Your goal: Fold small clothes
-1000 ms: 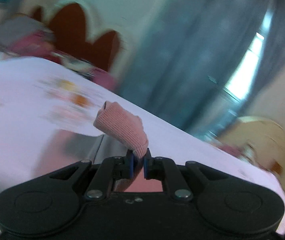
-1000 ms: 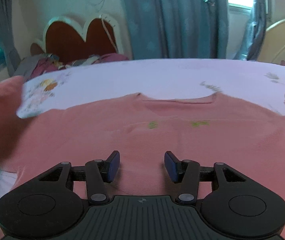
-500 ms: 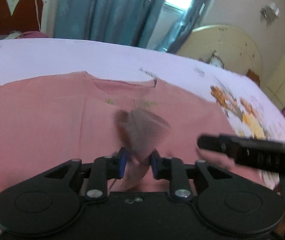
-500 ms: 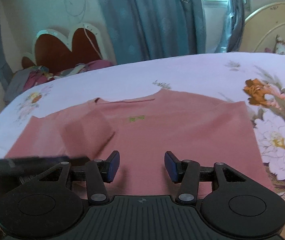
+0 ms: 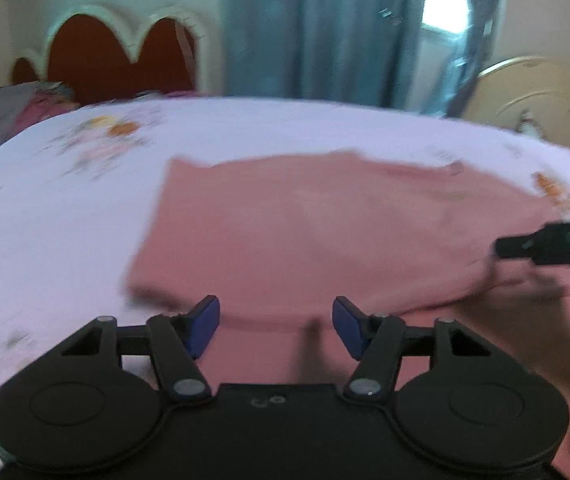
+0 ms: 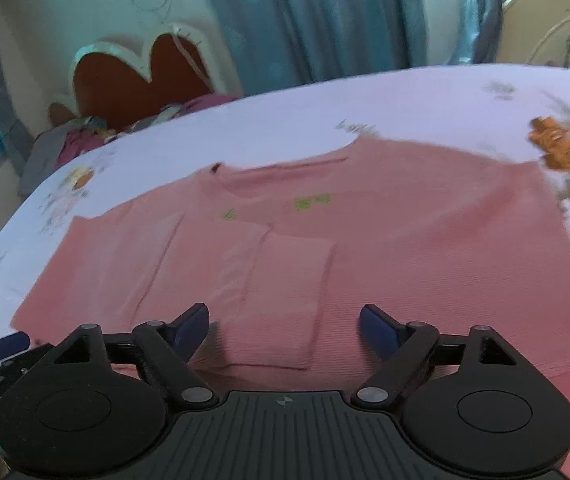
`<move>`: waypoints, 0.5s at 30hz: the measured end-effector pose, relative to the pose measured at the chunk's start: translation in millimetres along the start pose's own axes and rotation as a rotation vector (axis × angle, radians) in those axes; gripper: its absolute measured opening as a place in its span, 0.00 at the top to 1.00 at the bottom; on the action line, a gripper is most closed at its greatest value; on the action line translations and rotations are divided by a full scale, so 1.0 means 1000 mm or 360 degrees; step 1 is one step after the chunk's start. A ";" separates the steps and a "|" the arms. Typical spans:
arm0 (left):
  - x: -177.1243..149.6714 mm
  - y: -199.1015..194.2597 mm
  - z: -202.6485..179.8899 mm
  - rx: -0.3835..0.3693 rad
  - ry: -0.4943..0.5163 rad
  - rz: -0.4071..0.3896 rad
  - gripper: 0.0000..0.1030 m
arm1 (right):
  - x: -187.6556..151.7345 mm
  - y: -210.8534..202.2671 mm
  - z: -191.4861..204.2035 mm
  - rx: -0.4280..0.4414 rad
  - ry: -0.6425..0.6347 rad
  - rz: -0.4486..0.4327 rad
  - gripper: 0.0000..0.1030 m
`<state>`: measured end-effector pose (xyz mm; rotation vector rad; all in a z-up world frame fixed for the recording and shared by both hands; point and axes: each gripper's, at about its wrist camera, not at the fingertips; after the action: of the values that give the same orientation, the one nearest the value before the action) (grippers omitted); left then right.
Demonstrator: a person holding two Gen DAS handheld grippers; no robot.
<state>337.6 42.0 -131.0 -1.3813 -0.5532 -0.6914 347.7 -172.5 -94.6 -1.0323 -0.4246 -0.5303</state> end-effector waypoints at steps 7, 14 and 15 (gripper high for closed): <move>-0.013 0.014 0.018 0.0120 -0.0065 0.0058 0.46 | 0.002 0.001 0.014 0.0053 -0.0065 0.0009 0.96; -0.008 0.023 0.022 0.0211 -0.0067 -0.0008 0.46 | 0.032 -0.049 0.009 -0.0029 -0.0215 -0.0177 0.98; -0.007 0.025 0.023 0.0218 -0.0076 -0.0009 0.46 | 0.032 -0.048 0.003 -0.0017 -0.0210 -0.0112 0.98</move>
<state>351.9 67.4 -150.2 -1.2709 -0.6311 -0.6148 344.4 -196.4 -41.5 -1.0690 -0.5773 -0.5290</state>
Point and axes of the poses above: each gripper's, at about its wrist camera, not at the fingertips, and y roughly the way its jaws point, z to its left, x to its top, and after that the axes turned 9 degrees about x, right-handed
